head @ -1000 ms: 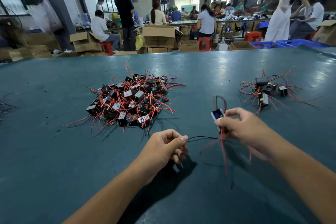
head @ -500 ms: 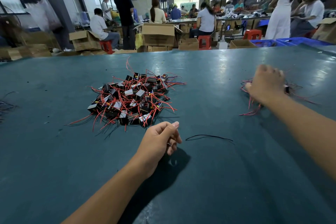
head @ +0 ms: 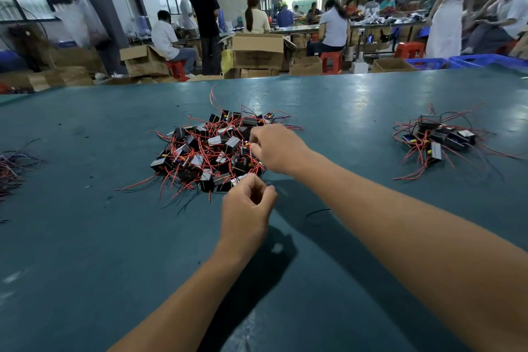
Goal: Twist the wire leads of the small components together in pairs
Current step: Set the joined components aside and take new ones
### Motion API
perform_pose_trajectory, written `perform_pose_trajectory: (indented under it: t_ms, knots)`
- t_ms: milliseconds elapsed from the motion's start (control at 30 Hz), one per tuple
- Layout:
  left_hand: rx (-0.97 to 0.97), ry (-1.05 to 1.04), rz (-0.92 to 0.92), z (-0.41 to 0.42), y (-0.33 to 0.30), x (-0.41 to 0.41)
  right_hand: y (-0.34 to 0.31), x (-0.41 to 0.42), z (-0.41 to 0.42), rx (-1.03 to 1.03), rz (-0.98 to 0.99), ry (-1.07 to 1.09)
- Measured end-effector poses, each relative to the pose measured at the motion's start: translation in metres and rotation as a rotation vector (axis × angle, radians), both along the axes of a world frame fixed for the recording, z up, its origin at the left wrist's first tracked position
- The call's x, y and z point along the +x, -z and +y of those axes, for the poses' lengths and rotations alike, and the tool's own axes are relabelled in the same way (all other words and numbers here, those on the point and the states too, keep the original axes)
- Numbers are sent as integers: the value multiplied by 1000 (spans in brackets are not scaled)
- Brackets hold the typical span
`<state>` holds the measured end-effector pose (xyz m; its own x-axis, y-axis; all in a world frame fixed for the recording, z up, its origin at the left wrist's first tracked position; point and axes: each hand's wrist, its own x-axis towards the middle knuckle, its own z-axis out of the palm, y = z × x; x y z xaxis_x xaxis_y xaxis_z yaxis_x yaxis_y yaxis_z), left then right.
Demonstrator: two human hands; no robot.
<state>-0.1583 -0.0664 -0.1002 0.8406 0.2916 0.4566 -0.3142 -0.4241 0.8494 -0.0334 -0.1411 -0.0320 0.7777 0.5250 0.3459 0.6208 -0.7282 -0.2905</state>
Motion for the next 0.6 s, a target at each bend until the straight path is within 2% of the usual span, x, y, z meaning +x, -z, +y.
perform_pose_trajectory:
  t_ms: [100, 267, 333, 400, 467, 600]
  knots:
    - [114, -63, -95, -2, -2, -3, -1, 11, 27, -118, -49, -24]
    - [80, -90, -83, 2, 0, 0, 2, 36, 44, -359, 82, -87]
    - [79, -84, -69, 4, 1, 1, 11, 42, 44, -431, -7, -72]
    - [102, -71, -61, 2, 0, 1, 18, 44, 44, -396, -108, -49]
    - [140, -58, -63, 0, 2, 1, 22, 44, 47, -361, -152, -50]
    - [168, -36, -57, -3, 1, 0, 22, 46, 51, -424, -251, -116]
